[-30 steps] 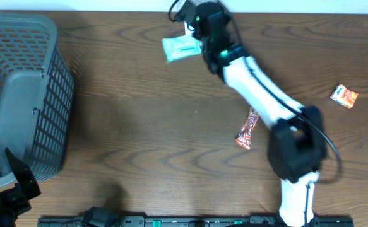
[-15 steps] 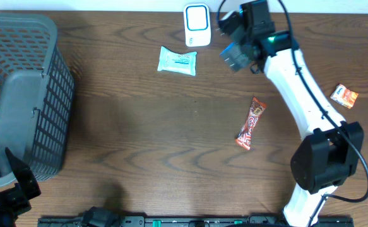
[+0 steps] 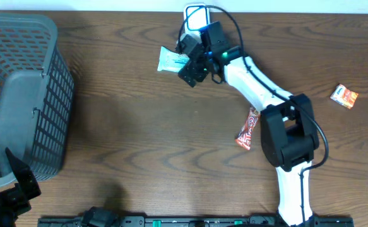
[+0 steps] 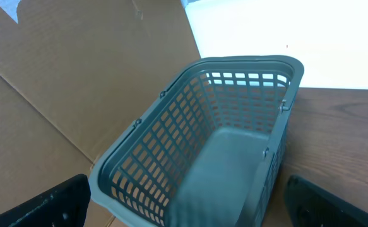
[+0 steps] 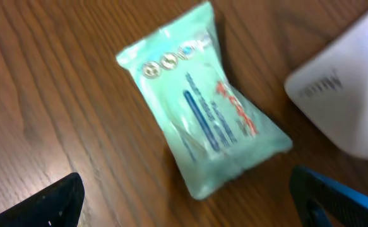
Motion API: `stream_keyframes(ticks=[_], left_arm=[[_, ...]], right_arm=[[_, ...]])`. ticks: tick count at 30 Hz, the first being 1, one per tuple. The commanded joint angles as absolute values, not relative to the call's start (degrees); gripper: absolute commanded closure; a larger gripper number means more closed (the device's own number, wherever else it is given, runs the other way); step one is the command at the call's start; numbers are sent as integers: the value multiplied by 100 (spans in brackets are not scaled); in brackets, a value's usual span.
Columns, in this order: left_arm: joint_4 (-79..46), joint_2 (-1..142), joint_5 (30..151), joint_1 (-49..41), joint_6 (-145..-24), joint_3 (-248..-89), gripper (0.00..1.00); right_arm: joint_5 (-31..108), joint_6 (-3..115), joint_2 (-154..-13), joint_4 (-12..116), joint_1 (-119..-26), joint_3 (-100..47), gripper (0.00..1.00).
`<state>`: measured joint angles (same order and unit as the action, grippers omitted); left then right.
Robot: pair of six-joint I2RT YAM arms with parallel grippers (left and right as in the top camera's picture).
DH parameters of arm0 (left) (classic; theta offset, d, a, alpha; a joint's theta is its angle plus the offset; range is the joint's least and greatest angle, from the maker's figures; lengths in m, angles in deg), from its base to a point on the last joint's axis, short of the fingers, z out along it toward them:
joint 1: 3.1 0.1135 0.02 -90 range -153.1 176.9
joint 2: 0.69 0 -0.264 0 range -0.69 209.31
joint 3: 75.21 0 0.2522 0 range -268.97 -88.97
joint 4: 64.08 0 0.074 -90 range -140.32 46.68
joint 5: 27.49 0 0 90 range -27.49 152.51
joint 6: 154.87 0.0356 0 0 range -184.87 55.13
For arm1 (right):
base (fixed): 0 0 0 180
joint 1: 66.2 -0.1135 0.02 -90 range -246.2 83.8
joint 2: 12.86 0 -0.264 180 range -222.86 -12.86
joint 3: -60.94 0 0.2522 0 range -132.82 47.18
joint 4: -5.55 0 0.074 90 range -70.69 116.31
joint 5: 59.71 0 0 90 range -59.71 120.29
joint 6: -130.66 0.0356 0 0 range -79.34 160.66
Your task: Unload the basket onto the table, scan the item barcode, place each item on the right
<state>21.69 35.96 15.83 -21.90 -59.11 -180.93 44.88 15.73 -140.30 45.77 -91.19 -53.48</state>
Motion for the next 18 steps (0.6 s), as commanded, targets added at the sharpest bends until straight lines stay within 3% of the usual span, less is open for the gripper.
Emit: stream_keyframes(ticks=[1,18], left_arm=[[2171,3600,1550,-2171,-5981,-18106,2],[2171,3600,1550,-2171,-5981,-18106,2]], right_arm=[[4648,1468,-14124,4044,-9274,-5359,1],[4777,1534,-14847,2999,-9283,-5364,1]])
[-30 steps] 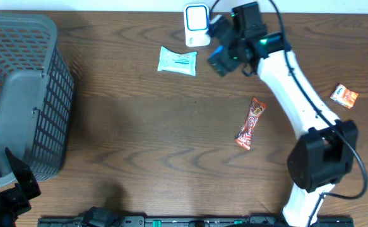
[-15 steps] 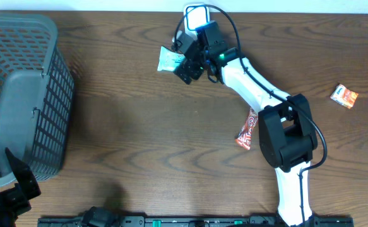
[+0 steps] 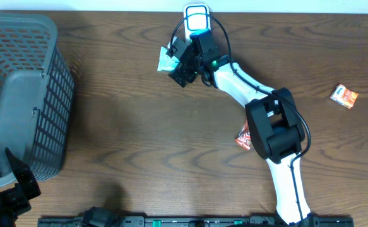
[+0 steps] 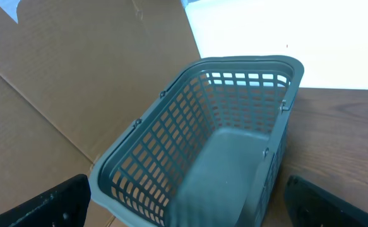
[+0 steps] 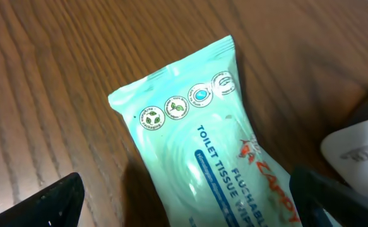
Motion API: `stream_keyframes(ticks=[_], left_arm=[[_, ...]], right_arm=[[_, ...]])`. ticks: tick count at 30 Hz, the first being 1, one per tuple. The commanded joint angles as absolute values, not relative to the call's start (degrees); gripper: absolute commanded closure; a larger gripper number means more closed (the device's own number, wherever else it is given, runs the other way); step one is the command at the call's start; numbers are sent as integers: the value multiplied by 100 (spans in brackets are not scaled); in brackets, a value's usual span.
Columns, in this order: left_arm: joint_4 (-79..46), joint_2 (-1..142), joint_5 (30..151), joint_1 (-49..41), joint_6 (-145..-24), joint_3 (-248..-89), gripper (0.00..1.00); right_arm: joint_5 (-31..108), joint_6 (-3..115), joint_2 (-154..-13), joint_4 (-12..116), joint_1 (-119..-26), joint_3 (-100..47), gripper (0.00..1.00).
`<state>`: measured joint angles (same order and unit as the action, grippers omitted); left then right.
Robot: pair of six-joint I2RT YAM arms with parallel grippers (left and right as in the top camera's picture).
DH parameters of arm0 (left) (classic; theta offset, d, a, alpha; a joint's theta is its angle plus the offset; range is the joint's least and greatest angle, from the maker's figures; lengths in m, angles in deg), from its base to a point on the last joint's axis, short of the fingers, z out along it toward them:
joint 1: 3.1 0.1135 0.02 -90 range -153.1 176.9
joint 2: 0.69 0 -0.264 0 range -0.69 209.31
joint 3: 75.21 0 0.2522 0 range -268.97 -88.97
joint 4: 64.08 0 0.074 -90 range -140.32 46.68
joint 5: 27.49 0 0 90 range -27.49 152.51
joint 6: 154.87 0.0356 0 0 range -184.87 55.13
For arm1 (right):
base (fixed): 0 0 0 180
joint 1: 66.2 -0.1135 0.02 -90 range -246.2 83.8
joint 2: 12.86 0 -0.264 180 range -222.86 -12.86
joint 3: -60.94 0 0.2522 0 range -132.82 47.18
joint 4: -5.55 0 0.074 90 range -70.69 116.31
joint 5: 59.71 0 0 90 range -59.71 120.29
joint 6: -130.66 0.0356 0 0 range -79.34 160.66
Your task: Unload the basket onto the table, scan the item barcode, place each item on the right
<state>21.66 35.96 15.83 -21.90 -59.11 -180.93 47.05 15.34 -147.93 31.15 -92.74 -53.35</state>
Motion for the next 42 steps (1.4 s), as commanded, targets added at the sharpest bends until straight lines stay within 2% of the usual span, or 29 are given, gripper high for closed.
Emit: stream_keyframes(ticks=[1,17,18,23,26,33,39,42], left_arm=[[2171,3600,1550,-2171,-5981,-18106,2],[2171,3600,1550,-2171,-5981,-18106,2],[2171,3600,1550,-2171,-5981,-18106,2],[2171,3600,1550,-2171,-5981,-18106,2],[2171,3600,1550,-2171,-5983,-18106,2],[2171,3600,1550,-2171,-5981,-18106,2],[2171,3600,1550,-2171,-5981,-18106,2],[2171,3600,1550,-2171,-5981,-18106,2]], right_arm=[[4777,1536,-14880,2931,-9263,-5364,1],[4862,1643,-15241,2881,-9239,-5364,1],[4864,1648,-15241,2903,-9237,-5364,3],[4867,1709,-15241,3154,-9204,-5364,24],[4860,1761,-15241,3239,-9206,-5364,45],[4860,2054,-15024,3368,-9200,-5447,75],[4537,2052,-14244,3991,-9200,-5449,94],[4141,2050,-13776,4546,-9195,-5449,99]])
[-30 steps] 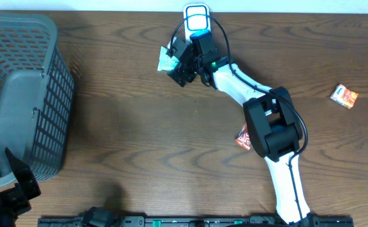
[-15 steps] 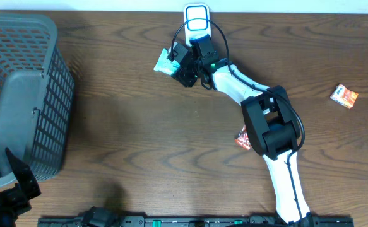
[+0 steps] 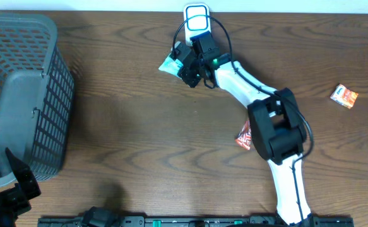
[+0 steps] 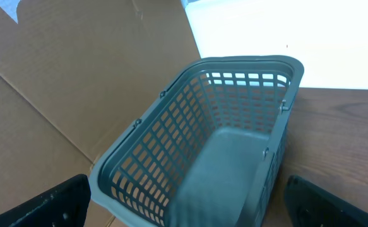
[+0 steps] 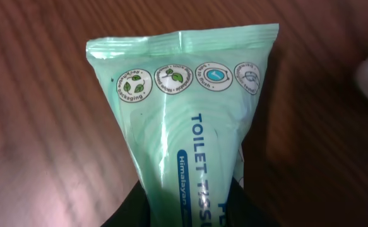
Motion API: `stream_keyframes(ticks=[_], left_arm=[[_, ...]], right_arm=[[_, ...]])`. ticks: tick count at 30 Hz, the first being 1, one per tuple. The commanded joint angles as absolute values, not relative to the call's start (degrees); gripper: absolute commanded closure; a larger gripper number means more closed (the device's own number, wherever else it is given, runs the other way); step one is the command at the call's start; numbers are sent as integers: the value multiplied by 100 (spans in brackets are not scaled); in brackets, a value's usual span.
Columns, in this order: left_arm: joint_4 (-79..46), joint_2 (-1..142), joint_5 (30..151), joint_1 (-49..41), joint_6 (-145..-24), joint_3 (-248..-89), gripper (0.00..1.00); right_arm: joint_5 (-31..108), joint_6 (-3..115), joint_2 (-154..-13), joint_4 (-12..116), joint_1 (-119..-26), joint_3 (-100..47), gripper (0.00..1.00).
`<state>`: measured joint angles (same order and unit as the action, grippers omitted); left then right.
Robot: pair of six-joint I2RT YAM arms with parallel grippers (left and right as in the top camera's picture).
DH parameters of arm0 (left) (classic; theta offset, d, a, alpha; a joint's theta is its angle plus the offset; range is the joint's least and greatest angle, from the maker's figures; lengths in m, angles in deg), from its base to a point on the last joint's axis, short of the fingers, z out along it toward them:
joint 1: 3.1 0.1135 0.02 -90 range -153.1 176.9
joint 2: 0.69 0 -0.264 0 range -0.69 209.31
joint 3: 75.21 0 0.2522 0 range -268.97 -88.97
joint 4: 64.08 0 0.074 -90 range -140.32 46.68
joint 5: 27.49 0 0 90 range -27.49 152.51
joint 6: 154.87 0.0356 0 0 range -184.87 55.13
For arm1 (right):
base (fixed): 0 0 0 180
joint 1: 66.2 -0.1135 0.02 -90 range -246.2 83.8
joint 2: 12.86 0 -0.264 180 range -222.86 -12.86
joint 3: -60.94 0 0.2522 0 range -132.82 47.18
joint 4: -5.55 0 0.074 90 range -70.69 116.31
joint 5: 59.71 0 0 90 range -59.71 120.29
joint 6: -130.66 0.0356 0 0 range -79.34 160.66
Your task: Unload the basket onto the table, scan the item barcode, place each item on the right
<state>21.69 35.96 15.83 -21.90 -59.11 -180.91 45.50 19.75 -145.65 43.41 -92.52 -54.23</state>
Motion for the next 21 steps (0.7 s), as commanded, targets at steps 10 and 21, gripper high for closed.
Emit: stream_keyframes(ticks=[10,21], left_arm=[[2171,3600,1550,-2171,-5981,-18106,2],[2171,3600,1550,-2171,-5981,-18106,2]], right_arm=[[2408,2107,-12404,7617,-8671,-5449,99],[1536,3840,-12314,8909,-6658,-5101,99]])
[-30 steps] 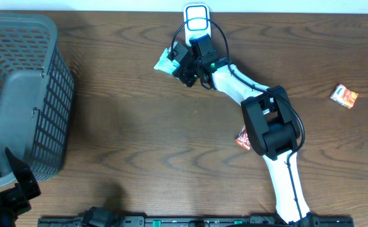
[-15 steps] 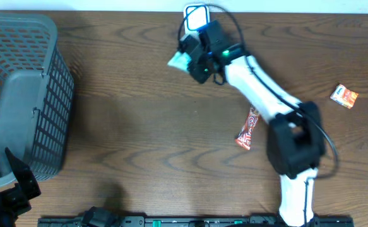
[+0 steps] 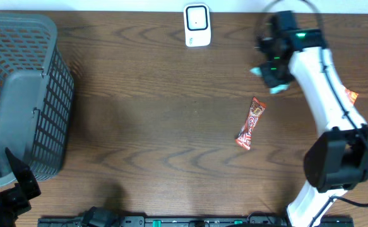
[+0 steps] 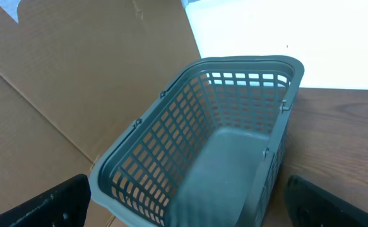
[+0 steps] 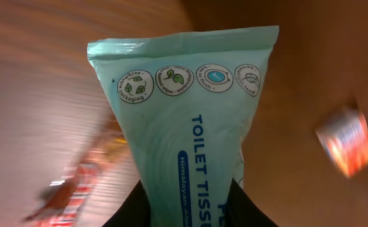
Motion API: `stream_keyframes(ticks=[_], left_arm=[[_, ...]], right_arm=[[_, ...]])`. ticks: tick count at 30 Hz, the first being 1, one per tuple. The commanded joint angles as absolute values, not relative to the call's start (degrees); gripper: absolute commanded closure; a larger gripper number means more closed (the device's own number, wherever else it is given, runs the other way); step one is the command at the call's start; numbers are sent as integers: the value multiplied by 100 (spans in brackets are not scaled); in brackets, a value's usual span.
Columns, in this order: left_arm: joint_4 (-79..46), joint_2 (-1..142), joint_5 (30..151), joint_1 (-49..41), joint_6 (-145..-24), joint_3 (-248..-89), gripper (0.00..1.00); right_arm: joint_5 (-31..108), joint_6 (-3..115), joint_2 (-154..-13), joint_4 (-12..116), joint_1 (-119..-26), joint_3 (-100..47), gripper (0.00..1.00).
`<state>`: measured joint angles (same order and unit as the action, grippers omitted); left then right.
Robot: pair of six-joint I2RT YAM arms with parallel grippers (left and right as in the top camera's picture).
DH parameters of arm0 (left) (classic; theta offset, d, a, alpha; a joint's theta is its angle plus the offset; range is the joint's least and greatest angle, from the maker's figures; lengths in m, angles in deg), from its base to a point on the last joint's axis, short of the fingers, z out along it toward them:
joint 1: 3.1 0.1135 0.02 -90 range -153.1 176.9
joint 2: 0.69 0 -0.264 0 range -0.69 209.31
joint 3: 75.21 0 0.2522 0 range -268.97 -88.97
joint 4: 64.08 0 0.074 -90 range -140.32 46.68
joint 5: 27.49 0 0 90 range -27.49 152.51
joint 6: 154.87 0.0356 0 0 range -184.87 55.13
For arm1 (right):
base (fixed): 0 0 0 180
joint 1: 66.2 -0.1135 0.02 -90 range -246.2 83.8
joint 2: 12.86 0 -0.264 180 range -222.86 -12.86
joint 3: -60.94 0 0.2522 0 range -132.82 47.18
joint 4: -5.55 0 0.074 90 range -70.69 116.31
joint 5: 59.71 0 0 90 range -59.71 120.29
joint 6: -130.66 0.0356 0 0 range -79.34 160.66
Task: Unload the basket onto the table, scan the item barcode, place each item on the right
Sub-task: 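Carry the green pack right and set it at the table edge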
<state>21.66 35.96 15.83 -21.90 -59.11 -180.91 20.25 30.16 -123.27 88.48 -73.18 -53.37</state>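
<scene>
A mint-green toilet tissue pack (image 5: 184,107) fills the right wrist view, with my right gripper (image 5: 190,214) shut on its lower end. In the overhead view the right gripper (image 3: 271,70) holds the pack (image 3: 259,70) in the air at the right of the table. It is well away from the white barcode scanner (image 3: 197,17) at the far edge. My left gripper (image 4: 187,208) is open and holds nothing. It hangs at the near left corner (image 3: 13,186), facing the basket.
A grey mesh basket (image 3: 19,94) stands at the far left. A red snack bar (image 3: 249,123) lies right of centre. A small orange packet (image 3: 350,96) lies near the right edge, partly behind the right arm.
My right gripper, still shut on the tissue pack, has moved from beside the scanner to the right side of the table. The scanner now stands uncovered. The left arm has not moved.
The tissue pack lay on the table left of the scanner with my right gripper open above it. Then the gripper was lower over it, then shut on its end. Now the pack is held up at the right of the table.
</scene>
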Motion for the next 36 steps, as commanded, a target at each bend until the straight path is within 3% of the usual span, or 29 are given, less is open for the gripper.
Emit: stream_keyframes(ticks=[1,11,20,26,28,29,30,32,35,36], left_arm=[[2171,3600,1550,-2171,-5983,-18106,2],[2171,3600,1550,-2171,-5981,-18106,2],[2171,3600,1550,-2171,-5981,-18106,2],[2171,3602,1550,-2171,-5981,-18106,2],[2171,3600,1550,-2171,-5981,-18106,2],[2171,3600,1550,-2171,-5981,-18106,2],[2171,3600,1550,-2171,-5981,-18106,2],[2171,3600,1550,-2171,-5981,-18106,2],[2171,3600,1550,-2171,-5981,-18106,2],[2171,3600,1550,-2171,-5981,-18106,2]], right_arm=[[1439,4010,-12314,8927,-6474,-5034,99],[1227,5040,-12314,8135,-4568,-3919,99],[943,5696,-12314,7401,-3486,-3473,99],[1133,5691,-12314,6925,-3198,-3473,90],[1131,5685,-12312,6758,-3200,-3473,80],[1131,5658,-12312,6664,-3200,-3473,71],[1133,5641,-12312,6588,-3207,-3480,61],[1155,5641,-12310,6623,-3228,-3558,28],[1363,5623,-12294,6870,-3309,-3858,1],[1415,5608,-12283,6946,-3331,-3963,1]])
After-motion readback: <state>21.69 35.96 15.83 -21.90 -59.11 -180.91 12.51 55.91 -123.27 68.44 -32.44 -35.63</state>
